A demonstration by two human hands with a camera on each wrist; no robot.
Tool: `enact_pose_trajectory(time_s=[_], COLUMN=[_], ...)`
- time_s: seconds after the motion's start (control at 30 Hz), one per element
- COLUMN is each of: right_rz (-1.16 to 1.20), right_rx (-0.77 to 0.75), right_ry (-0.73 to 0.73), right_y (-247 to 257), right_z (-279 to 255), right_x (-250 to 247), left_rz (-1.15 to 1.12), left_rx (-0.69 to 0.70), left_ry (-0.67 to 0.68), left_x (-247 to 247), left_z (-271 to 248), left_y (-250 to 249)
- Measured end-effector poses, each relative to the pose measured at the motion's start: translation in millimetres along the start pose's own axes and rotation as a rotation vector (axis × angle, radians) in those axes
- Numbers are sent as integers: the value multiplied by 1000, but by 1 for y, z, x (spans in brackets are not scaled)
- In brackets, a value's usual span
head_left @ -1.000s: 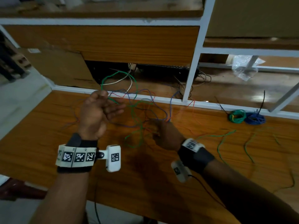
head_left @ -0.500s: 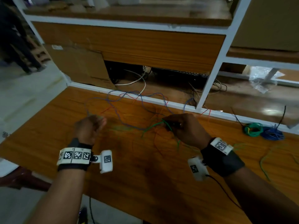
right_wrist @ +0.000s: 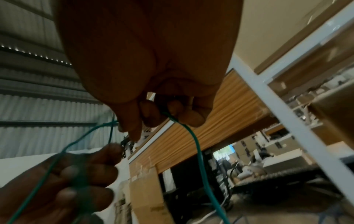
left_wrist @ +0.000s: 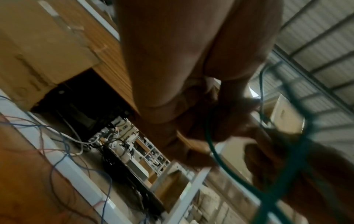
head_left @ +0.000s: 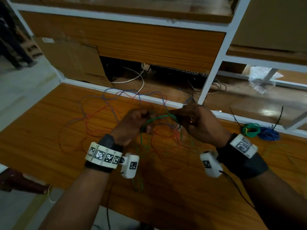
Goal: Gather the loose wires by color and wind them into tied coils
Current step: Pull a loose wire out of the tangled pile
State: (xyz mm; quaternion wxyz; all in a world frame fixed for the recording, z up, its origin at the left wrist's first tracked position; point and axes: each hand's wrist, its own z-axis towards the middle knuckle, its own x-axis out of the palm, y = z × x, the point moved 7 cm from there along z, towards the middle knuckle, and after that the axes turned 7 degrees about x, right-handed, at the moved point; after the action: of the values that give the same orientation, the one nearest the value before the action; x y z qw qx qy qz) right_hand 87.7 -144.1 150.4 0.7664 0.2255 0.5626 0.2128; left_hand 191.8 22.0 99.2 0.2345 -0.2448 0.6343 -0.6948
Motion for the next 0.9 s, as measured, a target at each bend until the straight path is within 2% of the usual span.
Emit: enact_pose_trajectory(time_s=[0.07, 0.13, 0.23, 0.33, 0.43, 0.5, 0.57, 0.63, 0.7, 0.77, 0.9], right_rz=[-52, -80, -212, -428, -562, -689, -722, -584, -299, -100, -223], right_rx=[91, 262, 553, 792, 921, 883, 736, 509, 343, 315, 278], right_ry=[-33, -65, -33, 227, 503, 542, 419, 286, 213, 320, 706], right_y=[-18, -49, -114, -176, -197, -192, -164, -119, -70, -43, -34], right_z=[-12, -36, -80, -124, -152, -148, -125, -94, -66, -49, -54], right_x=[-25, -56, -85, -66, -32, -19, -12, -2, 18, 62, 163], left_rz=[-188, -384, -405, -356, -395, -348, -269, -221, -210, -215, -315], left_rx=[30, 93, 169, 199, 169, 172, 168, 176, 189, 195, 186], left_ry=[-152, -245, -310, -335, -333, -289, -234, -182, -164, -181, -323], left_x=[-37, -77, -120, -135, -115, -89, -61, -39, -31, -35, -75], left_z=[-3, -8, -26, -43, -44, -38, -31, -24, -17, -11, -14], left_y=[-2, -10, -17, -16, -9, -10, -13, -17, -23, -25, -17])
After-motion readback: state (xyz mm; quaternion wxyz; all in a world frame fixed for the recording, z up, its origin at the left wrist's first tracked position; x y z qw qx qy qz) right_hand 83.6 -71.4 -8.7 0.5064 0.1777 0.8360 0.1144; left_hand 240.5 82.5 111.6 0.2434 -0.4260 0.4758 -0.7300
